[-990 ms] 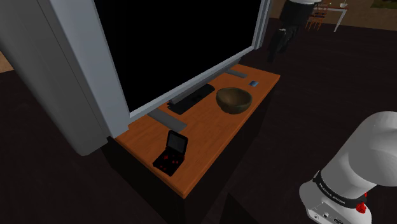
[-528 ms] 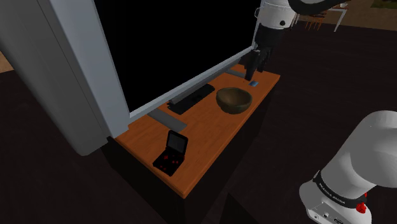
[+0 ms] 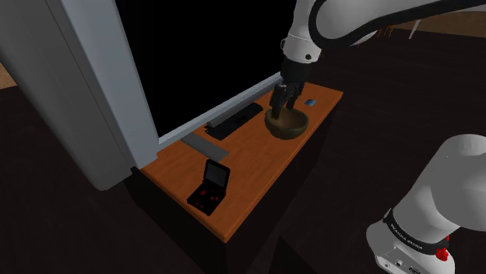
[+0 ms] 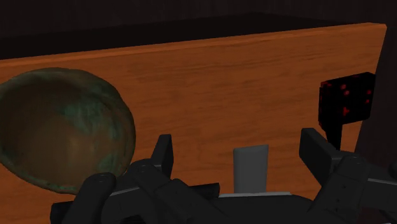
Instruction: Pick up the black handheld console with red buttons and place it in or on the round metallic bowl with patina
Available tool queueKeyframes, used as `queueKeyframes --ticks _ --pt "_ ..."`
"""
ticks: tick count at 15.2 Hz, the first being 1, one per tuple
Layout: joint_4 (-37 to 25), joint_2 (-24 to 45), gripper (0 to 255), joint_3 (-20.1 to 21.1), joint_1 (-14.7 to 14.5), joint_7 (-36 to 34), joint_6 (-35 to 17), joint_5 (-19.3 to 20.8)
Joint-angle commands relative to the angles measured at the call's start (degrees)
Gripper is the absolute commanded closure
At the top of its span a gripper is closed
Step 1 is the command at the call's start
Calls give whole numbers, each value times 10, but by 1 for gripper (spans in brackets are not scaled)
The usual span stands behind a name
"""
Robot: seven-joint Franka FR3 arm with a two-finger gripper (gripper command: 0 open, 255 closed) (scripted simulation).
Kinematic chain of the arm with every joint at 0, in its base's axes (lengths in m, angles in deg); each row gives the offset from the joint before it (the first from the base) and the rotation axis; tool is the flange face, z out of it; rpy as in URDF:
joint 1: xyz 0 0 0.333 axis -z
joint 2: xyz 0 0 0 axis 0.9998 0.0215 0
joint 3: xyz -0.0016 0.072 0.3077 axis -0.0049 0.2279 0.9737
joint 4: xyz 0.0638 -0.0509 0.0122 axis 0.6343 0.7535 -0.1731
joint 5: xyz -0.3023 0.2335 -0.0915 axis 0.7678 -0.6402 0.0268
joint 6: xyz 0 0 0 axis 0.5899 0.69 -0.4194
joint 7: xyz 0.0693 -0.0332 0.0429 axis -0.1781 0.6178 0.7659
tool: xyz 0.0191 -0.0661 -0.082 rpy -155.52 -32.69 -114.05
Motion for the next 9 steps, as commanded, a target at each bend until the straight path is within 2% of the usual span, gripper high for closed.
queueKeyframes --ticks 1,9 --pt "-2 33 0 6 -12 1 -31 -19" --pt "-40 169 0 30 -55 17 -124 -93"
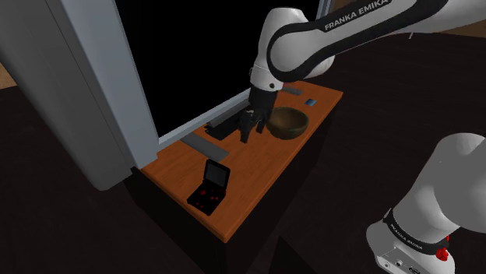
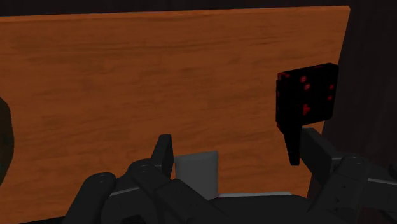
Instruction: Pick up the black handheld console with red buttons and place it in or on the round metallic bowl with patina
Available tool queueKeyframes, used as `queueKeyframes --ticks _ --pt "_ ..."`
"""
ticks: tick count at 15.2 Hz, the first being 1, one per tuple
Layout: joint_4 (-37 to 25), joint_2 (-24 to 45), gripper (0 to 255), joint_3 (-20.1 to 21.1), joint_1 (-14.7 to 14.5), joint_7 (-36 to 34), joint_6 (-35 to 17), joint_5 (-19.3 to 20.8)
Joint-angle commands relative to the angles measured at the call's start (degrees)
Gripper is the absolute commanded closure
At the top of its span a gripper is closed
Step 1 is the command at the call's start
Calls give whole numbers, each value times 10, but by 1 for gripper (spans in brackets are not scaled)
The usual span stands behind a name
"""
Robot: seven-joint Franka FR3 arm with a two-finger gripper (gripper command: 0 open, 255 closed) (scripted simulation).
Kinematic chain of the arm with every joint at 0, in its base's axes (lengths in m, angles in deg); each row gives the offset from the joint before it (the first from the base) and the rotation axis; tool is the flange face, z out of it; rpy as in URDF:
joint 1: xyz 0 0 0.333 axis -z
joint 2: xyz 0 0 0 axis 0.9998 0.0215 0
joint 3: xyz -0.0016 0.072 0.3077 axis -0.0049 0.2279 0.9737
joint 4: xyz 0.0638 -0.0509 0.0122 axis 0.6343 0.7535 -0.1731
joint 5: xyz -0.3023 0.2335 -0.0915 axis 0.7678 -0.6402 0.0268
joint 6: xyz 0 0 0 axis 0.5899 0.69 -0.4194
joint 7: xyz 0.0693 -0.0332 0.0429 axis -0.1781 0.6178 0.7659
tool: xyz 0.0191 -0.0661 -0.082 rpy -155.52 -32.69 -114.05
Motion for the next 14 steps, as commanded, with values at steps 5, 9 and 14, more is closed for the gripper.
queueKeyframes --ticks 5,9,14 --pt "-55 111 0 22 -30 18 -56 -55" --pt "-95 175 0 37 -44 29 -81 -84" --pt "-90 203 0 43 -50 33 -115 -89"
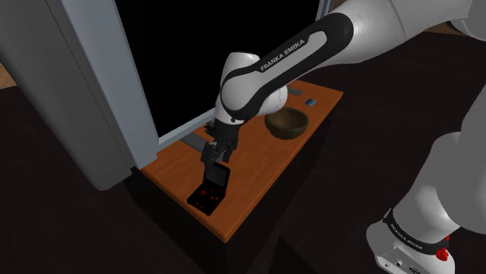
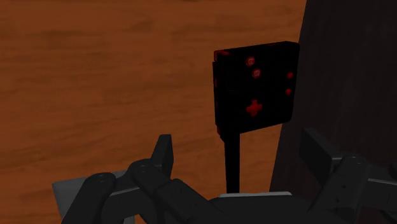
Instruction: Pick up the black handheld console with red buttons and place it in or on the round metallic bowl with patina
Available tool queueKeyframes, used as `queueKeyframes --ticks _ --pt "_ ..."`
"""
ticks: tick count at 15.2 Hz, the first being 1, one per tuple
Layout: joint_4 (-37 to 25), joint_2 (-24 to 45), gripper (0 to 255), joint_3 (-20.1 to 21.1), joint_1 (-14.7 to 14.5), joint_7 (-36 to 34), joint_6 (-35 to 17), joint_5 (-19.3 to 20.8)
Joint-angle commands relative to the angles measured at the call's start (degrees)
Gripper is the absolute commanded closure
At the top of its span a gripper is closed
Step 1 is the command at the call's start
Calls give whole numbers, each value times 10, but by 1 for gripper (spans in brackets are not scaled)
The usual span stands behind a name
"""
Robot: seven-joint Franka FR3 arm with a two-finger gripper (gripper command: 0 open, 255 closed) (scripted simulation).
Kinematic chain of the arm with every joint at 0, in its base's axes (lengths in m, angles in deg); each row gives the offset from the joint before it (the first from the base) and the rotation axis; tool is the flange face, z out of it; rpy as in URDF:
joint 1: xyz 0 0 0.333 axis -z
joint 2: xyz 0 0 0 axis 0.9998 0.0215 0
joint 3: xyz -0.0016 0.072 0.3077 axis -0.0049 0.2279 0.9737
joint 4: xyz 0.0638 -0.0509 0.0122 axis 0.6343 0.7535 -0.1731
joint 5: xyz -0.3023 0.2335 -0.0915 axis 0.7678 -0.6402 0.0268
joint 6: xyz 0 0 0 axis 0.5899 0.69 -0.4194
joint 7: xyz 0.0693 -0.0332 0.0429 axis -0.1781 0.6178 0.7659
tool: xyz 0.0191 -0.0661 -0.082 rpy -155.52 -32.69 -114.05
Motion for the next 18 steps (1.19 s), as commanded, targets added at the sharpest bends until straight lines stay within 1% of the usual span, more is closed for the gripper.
queueKeyframes --ticks 1,3,10,11,18 --pt "2 12 0 2 -2 3 -14 -3" --pt "3 21 0 4 -4 4 -25 -5" --pt "3 21 0 4 -4 4 -25 -5" --pt "2 21 255 4 -4 4 -25 -5" --pt "3 22 255 4 -4 5 -26 -5"
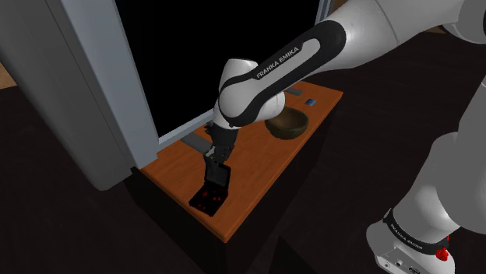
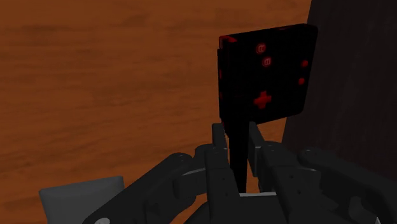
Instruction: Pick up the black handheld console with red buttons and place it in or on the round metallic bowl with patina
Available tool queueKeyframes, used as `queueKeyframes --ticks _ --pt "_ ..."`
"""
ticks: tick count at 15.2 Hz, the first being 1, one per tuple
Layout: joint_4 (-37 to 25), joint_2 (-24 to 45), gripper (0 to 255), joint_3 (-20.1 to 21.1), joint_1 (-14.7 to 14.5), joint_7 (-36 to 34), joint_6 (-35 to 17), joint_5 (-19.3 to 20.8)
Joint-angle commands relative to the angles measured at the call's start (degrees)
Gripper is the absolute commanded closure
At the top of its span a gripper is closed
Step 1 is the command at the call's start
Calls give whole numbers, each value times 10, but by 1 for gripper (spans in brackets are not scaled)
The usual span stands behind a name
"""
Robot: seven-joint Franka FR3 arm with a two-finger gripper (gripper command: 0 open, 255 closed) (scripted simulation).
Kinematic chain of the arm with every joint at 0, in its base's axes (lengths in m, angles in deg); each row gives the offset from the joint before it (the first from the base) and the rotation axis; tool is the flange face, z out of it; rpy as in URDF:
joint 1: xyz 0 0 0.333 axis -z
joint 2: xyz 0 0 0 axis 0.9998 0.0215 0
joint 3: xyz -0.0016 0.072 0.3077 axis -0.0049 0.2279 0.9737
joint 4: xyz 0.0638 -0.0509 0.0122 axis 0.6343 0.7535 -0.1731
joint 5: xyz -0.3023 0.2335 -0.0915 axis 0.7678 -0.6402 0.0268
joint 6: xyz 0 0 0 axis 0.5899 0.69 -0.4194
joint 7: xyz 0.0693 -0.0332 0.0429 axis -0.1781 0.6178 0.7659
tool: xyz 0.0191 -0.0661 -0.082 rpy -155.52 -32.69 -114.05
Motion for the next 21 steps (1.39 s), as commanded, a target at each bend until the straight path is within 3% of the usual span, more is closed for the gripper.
queueKeyframes --ticks 1,21 --pt "3 3 255 0 0 0 0 0" --pt "-51 -80 255 -8 6 -53 131 31"
